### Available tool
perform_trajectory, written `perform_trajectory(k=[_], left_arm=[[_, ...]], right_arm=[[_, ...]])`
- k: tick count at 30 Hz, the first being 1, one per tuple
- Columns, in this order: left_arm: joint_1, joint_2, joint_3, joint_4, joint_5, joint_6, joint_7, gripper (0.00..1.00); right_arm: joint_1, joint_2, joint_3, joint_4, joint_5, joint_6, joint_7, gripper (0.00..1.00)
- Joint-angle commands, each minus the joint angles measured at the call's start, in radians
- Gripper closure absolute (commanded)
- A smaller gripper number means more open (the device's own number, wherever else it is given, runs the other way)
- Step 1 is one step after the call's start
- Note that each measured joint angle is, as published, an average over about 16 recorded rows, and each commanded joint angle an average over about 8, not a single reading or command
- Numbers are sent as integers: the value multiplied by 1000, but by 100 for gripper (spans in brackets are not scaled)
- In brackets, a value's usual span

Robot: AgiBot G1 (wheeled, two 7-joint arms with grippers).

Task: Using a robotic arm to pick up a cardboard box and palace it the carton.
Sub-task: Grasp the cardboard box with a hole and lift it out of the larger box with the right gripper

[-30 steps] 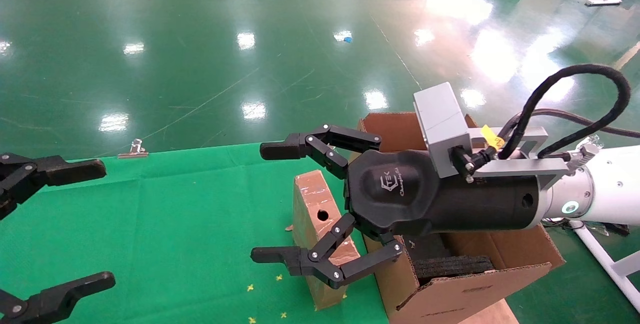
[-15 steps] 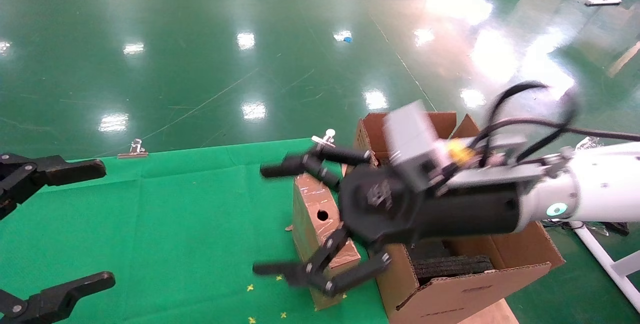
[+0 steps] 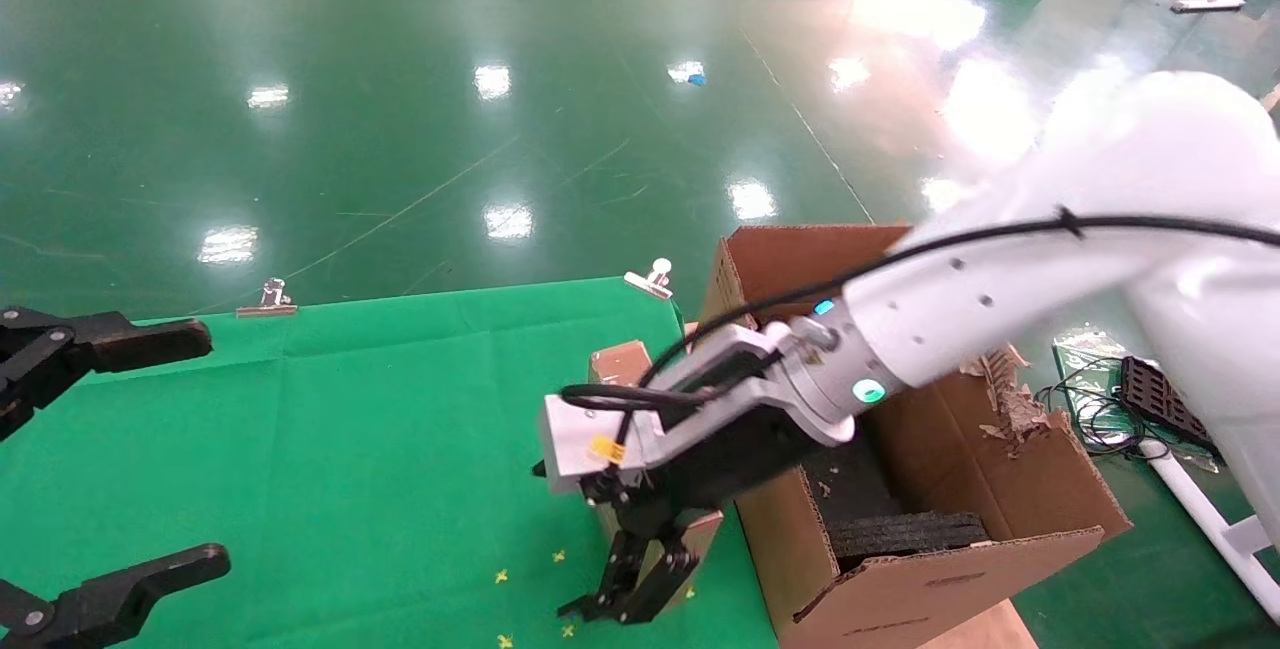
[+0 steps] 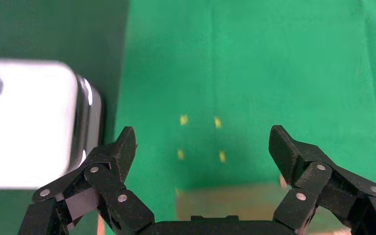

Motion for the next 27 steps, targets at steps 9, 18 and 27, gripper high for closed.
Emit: perform_trajectory(k=[9,18,27], left_arm=[[0,0,1,0,-1,0,0,0],[0,-1,1,0,-1,-1,1,0],[0,-1,2,0,-1,-1,1,0]], right_arm=[[362,-57,-365,1,-40,-10,127,0],[490,-90,-611,6,-19,16,186,0],[515,-96,-680,4,-4,42,218,0]])
